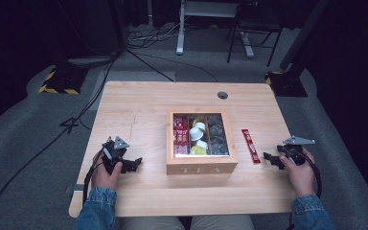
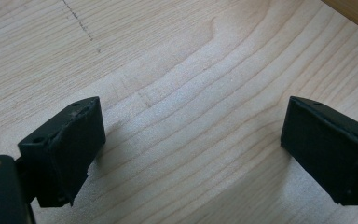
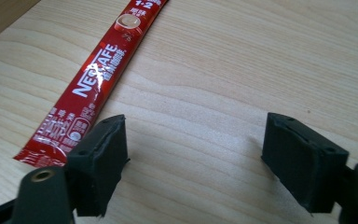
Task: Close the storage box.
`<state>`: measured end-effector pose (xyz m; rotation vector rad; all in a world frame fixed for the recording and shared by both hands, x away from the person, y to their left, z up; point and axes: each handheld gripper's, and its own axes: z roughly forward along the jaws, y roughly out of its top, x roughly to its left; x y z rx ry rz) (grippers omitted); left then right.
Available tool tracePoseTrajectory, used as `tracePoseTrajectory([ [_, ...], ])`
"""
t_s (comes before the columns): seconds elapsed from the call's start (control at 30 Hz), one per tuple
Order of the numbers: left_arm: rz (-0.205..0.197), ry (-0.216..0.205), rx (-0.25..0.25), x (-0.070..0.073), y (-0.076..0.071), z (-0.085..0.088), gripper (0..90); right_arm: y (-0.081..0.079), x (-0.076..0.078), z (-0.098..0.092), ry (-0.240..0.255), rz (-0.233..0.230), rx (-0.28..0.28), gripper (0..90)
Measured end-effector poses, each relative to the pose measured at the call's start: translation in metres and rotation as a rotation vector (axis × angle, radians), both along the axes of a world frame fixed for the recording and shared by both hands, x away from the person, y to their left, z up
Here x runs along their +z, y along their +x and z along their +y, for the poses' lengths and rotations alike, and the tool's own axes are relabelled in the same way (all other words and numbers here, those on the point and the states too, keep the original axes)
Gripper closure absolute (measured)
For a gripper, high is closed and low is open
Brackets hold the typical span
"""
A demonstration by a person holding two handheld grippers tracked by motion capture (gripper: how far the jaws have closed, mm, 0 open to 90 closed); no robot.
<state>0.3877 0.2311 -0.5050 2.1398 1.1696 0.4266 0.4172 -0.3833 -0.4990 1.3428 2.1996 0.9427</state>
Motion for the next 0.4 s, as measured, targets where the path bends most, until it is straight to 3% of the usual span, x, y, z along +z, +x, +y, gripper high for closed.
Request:
tracePoseTrajectory([
  [0.07, 0.001, 0.006, -0.004, 0.0002, 0.0005, 0.0002, 6.1, -0.0015, -0.0042, 0.0003, -0.006, -0.032, 0.000, 15.2],
  [0.27, 0.002, 0.006, 0.000, 0.0001, 0.0008, -0.0001, 5.6, -0.0024, -0.0045, 0.0018, -0.009, -0.030, -0.022, 13.8],
  [0.4, 0.016, 0.012, 0.047, -0.0005, 0.0012, -0.0017, 0.3, -0.0028, -0.0045, 0.0023, -0.008, -0.027, -0.034, 13.2],
])
